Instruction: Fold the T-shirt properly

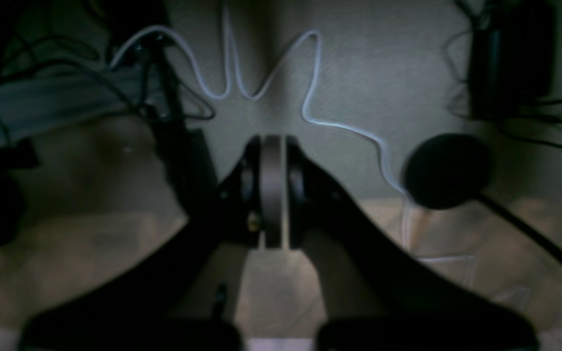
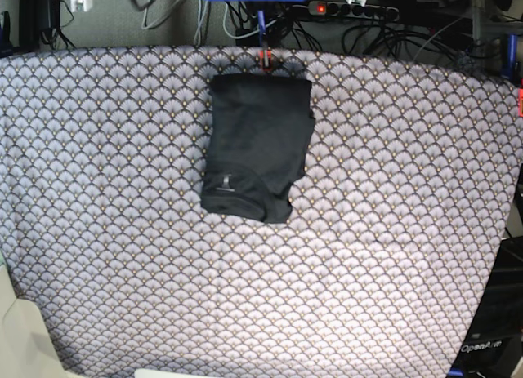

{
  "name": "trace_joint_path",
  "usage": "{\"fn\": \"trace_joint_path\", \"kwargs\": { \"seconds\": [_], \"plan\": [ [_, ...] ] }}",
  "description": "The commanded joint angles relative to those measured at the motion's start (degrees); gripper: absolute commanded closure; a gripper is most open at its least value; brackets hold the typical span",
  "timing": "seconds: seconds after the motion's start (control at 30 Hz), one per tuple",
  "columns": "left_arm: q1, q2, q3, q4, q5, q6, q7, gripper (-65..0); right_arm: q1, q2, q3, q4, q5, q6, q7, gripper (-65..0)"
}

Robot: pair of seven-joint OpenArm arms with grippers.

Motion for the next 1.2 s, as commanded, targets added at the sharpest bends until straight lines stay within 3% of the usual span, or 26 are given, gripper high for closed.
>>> {"fn": "trace_joint_path", "kwargs": {
  "seconds": [0.0,0.23,0.3,0.47,0.57,0.73,0.83,1.03,1.17],
  "plan": [
    [-0.36,-0.06,0.08,-3.05,-0.03,-0.45,-1.75,0.0,-0.44,0.77,0.16,-1.76,-1.08,0.43,1.73,0.0],
    [-11.87,1.34,-4.05,-27.40,0.06,-0.37,-14.41,0.0,4.48,4.73,0.16,-20.48,-10.84,0.43,5.07,0.0],
    [-15.39,1.34,-4.31,-33.82,0.06,1.30,-18.01,0.0,7.12,5.43,0.16,-25.49,-13.83,0.43,5.07,0.0],
    [-19.87,2.05,-3.70,-35.09,0.41,12.29,-21.09,0.0,10.46,4.37,0.16,-30.42,-21.39,-19.84,4.55,0.0],
    [-20.05,2.58,-3.78,-35.09,0.41,16.16,-21.09,0.0,10.99,2.88,0.16,-30.94,-25.08,-28.45,4.46,0.0],
    [-20.14,4.16,-4.05,-35.09,0.15,20.03,-21.44,0.0,11.34,1.30,0.25,-30.94,-25.70,-32.76,4.46,0.0],
    [-20.49,4.25,-4.22,-35.09,-0.03,22.05,-21.44,0.0,11.34,1.21,0.25,-31.12,-26.22,-37.59,4.46,0.0],
    [-20.58,4.51,-4.22,-35.09,-0.03,27.50,-21.61,0.0,11.34,-0.37,0.25,-30.68,-26.13,-38.56,4.55,-0.6],
    [-21.10,4.25,-3.87,-35.09,0.32,30.23,-21.53,0.0,11.43,-1.34,0.07,-31.03,-26.22,-45.59,4.90,-0.6]
  ]
}}
